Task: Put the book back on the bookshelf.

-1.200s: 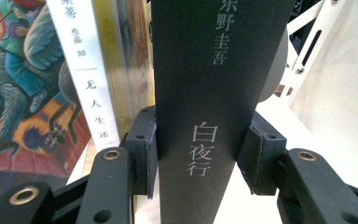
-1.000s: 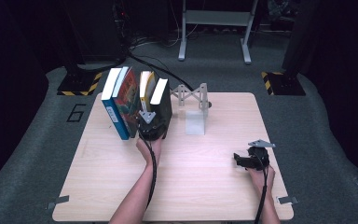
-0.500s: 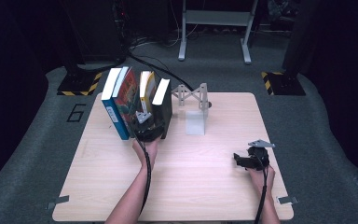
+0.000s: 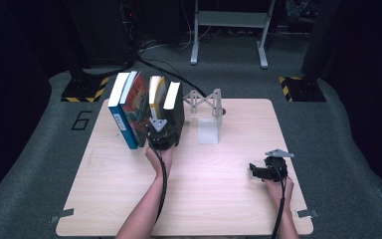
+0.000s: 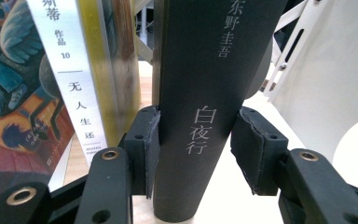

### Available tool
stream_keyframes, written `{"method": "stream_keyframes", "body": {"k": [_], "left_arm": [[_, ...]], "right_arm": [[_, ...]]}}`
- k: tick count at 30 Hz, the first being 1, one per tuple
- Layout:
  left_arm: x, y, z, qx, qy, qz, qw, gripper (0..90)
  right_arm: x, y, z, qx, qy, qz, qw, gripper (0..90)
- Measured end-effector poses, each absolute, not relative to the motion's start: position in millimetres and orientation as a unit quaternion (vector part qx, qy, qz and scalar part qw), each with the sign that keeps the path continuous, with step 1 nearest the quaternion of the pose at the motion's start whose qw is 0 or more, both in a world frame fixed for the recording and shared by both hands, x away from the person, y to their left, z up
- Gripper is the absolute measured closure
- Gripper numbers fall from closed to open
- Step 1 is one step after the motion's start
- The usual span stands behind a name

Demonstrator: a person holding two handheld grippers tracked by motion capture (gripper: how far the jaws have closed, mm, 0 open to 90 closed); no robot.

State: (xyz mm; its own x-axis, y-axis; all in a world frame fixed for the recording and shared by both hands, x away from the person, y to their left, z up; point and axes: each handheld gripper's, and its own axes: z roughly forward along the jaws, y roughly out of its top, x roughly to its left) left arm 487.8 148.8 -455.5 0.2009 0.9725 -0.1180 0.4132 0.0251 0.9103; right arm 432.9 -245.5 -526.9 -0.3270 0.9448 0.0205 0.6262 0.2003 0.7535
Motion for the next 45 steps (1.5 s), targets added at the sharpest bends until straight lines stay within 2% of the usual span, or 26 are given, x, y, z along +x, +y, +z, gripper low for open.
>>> {"method": "stream_keyframes", "body": {"k": [18, 28, 35, 45], "left_arm": [[498.1, 153.0, -454.4, 0.608, 0.573, 0.305, 0.457, 53.1], [498.4, 156.3, -452.0, 0.616, 0.571, 0.294, 0.456, 52.0], [486.6, 163.9, -450.7, 0.619, 0.565, 0.281, 0.467, 40.4], [461.5, 182.5, -460.1, 0.662, 0.543, 0.241, 0.458, 22.6]], "right_arm": [[433.2, -245.7, -527.1, 0.530, 0.740, 0.342, 0.233, 14.9], [433.3, -245.8, -527.1, 0.533, 0.738, 0.344, 0.231, 14.9], [433.2, -245.8, -527.1, 0.531, 0.740, 0.342, 0.233, 14.9], [433.5, -245.7, -527.3, 0.528, 0.741, 0.343, 0.233, 14.8]]}}
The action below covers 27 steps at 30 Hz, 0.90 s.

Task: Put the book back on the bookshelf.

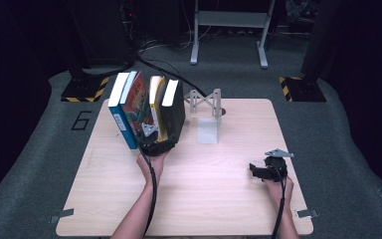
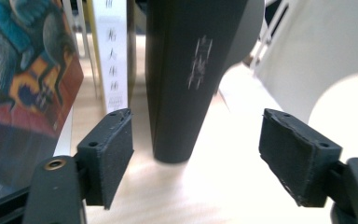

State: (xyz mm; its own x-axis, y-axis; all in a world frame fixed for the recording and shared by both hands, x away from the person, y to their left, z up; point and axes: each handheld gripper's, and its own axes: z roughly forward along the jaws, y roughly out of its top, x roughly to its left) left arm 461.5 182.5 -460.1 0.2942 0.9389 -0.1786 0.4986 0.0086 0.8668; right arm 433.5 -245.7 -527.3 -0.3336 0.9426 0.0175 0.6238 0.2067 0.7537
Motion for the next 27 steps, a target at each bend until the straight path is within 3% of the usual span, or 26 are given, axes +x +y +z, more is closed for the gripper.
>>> {"method": "stream_keyframes", "body": {"k": [10, 27], "left_arm": [[439.8, 203.3, -479.6, 0.686, 0.537, 0.217, 0.440, 14.3], [393.3, 235.3, -530.5, 0.742, 0.528, 0.212, 0.355, 3.9]], "right_arm": [[434.0, -245.8, -527.3, 0.529, 0.741, 0.343, 0.230, 14.7], [434.3, -243.1, -527.6, 0.532, 0.743, 0.333, 0.232, 13.5]]}}
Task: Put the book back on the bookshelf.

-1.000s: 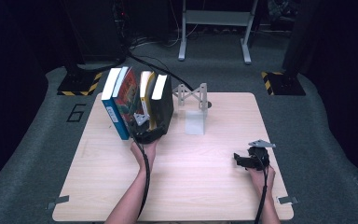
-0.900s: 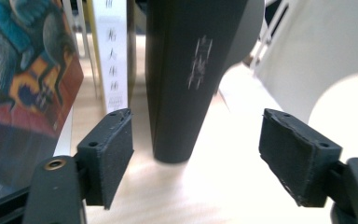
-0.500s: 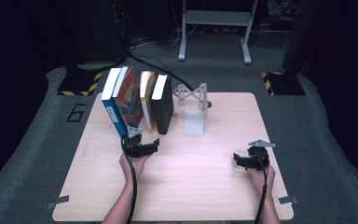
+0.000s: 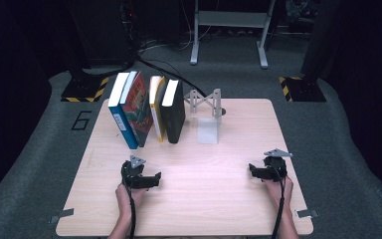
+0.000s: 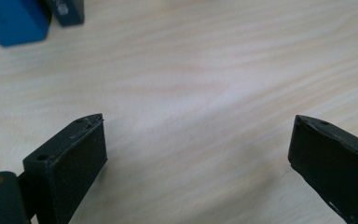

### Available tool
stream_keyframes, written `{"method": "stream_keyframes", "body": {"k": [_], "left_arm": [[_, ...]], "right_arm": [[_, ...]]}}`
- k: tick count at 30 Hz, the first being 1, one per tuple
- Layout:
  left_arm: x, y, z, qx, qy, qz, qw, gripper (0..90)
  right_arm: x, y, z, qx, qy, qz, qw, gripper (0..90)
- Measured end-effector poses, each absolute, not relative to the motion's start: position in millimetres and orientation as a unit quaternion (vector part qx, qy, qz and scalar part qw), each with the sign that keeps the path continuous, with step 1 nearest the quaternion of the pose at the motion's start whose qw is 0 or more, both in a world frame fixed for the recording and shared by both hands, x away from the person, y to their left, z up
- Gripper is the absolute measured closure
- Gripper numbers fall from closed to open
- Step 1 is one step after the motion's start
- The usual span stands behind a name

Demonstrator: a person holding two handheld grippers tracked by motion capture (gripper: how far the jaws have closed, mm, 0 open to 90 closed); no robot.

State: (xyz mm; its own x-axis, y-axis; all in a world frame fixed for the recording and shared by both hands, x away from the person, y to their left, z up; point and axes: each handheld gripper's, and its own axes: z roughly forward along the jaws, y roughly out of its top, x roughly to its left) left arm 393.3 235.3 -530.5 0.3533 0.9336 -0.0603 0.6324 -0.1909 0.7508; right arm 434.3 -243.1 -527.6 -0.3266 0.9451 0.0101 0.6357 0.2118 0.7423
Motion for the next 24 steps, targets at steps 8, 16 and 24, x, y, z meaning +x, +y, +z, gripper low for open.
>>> {"method": "stream_keyframes", "body": {"k": [8, 16, 24], "left_arm": [[389.7, 237.0, -531.6, 0.762, 0.510, 0.225, 0.329, 1.0], [388.8, 237.7, -531.4, 0.764, 0.509, 0.223, 0.327, 1.1], [388.8, 236.8, -531.8, 0.765, 0.505, 0.223, 0.331, 1.1]], "right_arm": [[434.3, -242.7, -527.9, 0.530, 0.745, 0.332, 0.231, 12.2], [434.7, -243.0, -527.9, 0.530, 0.745, 0.335, 0.228, 11.6], [434.8, -243.0, -527.8, 0.531, 0.744, 0.335, 0.228, 11.6]]}}
